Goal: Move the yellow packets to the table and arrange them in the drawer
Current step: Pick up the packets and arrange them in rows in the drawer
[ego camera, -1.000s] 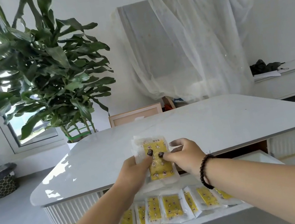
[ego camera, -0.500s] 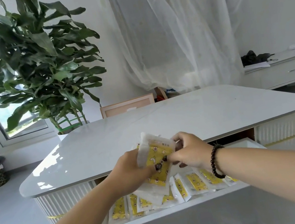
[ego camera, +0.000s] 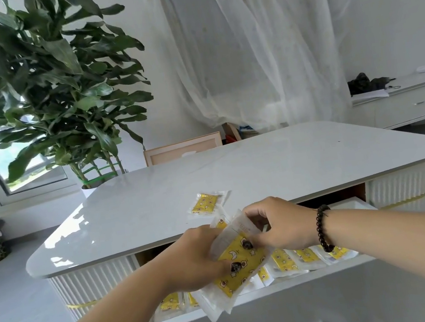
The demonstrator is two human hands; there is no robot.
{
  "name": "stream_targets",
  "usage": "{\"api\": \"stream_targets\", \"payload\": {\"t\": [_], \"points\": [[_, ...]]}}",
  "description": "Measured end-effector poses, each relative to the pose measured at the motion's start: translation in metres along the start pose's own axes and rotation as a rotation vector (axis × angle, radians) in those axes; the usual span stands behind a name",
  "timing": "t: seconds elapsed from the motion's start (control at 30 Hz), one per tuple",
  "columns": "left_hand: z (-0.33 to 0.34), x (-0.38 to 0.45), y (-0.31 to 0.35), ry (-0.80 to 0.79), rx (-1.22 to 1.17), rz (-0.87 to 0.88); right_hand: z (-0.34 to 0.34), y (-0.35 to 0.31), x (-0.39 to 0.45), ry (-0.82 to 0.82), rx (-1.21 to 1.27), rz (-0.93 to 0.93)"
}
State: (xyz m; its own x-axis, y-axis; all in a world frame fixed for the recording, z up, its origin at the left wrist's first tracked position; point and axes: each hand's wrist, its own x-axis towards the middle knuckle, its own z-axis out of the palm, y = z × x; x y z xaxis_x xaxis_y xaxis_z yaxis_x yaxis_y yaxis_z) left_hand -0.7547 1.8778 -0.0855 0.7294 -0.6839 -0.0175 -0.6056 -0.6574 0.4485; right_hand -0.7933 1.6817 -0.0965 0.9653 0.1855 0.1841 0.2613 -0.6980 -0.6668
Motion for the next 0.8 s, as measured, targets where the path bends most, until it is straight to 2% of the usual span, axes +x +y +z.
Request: {"api": "stream_targets", "payload": {"t": [0.1, 0.23, 0.3, 0.37, 0.47, 0.57, 0.63, 0.7, 0.8], "points": [[-0.003, 0.0, -0.005, 0.057, -0.101, -0.037, -0.004, 0.006, 0.001, 0.021, 0.209, 0.039], [-0.017, -0.004, -0.012, 0.207, -0.357, -0.092, -0.01, 0.009, -0.001, 0.073, 0.525, 0.145], [-0.019, -0.005, -0.013, 0.216, -0.472, -0.108, -0.009, 0.009, -0.002, 0.084, 0.599, 0.172], [-0.019, -0.005, -0.013, 0.215, -0.489, -0.108, -0.008, 0.009, -0.002, 0.078, 0.607, 0.178], [-0.015, 0.0, -0.013, 0.236, -0.377, -0.106, -0.012, 0.008, -0.004, 0.035, 0.44, 0.139], [-0.011, 0.005, -0.01, 0.265, -0.127, -0.097, -0.015, 0.006, -0.005, 0.017, -0.02, 0.013], [-0.008, 0.008, -0.004, 0.284, 0.077, -0.064, -0.012, 0.001, -0.006, -0.022, -0.239, -0.015], [-0.006, 0.011, 0.002, 0.303, 0.211, -0.016, -0.01, -0.002, -0.006, -0.046, -0.365, -0.02], [-0.003, 0.018, 0.006, 0.317, 0.248, 0.016, -0.012, 0.0, -0.002, -0.063, -0.391, -0.01]]}}
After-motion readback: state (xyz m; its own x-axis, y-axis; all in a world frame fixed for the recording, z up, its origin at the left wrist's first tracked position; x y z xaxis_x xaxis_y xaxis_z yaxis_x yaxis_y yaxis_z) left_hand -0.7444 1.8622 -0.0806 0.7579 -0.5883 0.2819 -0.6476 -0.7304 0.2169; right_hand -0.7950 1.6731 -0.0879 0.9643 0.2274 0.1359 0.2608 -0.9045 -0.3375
